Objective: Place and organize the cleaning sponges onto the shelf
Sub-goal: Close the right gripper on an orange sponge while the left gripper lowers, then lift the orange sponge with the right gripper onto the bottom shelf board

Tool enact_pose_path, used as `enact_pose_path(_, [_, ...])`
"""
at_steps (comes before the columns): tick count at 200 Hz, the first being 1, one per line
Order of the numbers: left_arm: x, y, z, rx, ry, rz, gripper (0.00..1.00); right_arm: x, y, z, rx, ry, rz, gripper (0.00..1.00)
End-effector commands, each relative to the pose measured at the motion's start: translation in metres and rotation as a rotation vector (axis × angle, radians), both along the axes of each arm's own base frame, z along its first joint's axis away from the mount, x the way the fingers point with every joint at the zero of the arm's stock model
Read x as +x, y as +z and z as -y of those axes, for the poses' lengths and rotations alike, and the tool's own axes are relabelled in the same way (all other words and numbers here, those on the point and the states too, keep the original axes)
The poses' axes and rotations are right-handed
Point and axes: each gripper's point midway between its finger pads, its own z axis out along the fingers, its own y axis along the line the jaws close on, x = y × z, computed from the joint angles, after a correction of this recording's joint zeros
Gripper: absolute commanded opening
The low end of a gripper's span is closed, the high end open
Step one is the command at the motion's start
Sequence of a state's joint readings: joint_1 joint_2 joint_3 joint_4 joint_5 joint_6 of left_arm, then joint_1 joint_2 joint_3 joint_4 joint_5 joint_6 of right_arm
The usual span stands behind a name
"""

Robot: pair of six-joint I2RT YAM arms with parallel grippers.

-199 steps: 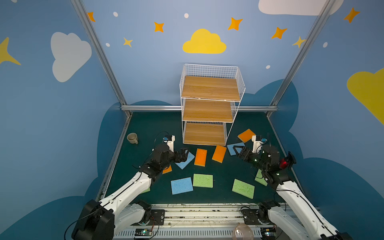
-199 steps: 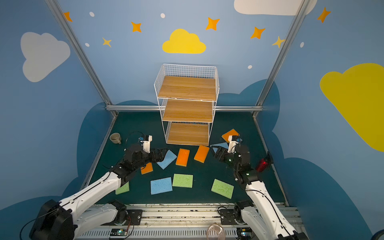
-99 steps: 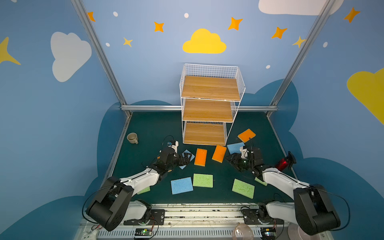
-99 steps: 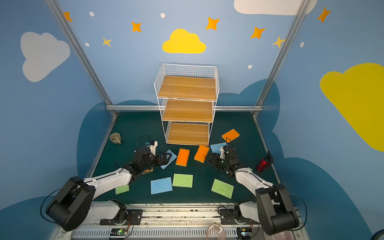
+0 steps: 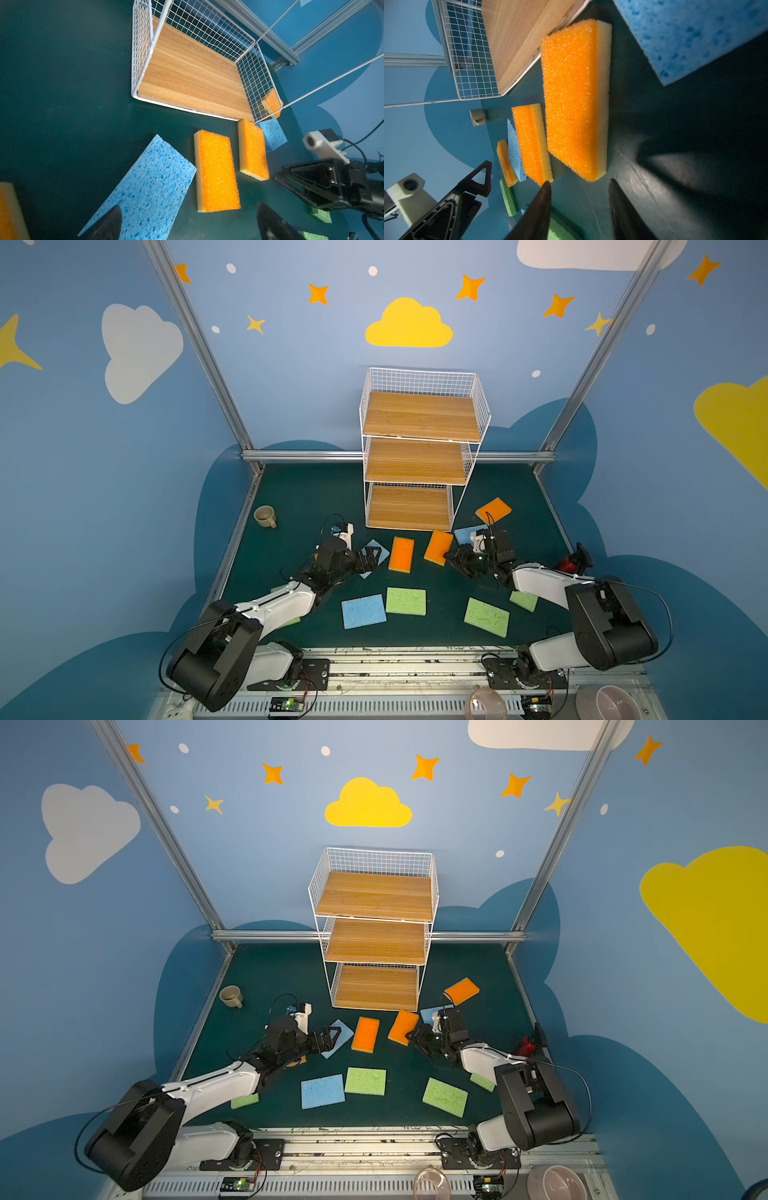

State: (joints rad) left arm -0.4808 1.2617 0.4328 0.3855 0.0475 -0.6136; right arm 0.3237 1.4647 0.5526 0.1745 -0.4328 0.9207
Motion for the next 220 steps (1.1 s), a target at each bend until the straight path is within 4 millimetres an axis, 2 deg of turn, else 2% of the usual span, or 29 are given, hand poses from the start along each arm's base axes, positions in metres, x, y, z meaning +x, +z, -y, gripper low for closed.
enact_pose_path(1, [-0.005, 0.0, -0.003, 0.008, 0.005, -0.013, 0.99, 0.014, 0.002, -0.002, -0.016, -0.009, 0.017, 0.43])
enact_pose_path(81, [-0.012, 0.008, -0.011, 0.028, 0.022, 0.005, 0.99, 0.017, -0.021, -0.006, -0.023, -0.004, -0.036, 0.3])
enact_pose_path(131, [-0.014, 0.008, -0.013, 0.028, 0.026, -0.006, 0.99, 0.014, -0.023, -0.005, -0.03, 0.007, -0.036, 0.07])
enact_pose_path(158, [-0.016, 0.012, -0.019, 0.029, 0.055, -0.012, 1.0, 0.011, -0.016, -0.008, -0.024, 0.027, -0.015, 0.0])
enact_pose_path(190, [-0.017, 0.021, -0.026, 0.044, 0.073, 0.013, 0.99, 0.001, 0.004, -0.02, -0.021, 0.102, 0.039, 0.0])
enact_pose_path(220, [-0.019, 0.026, -0.032, 0.038, 0.091, 0.021, 0.99, -0.012, 0.03, -0.04, -0.024, 0.198, 0.109, 0.0])
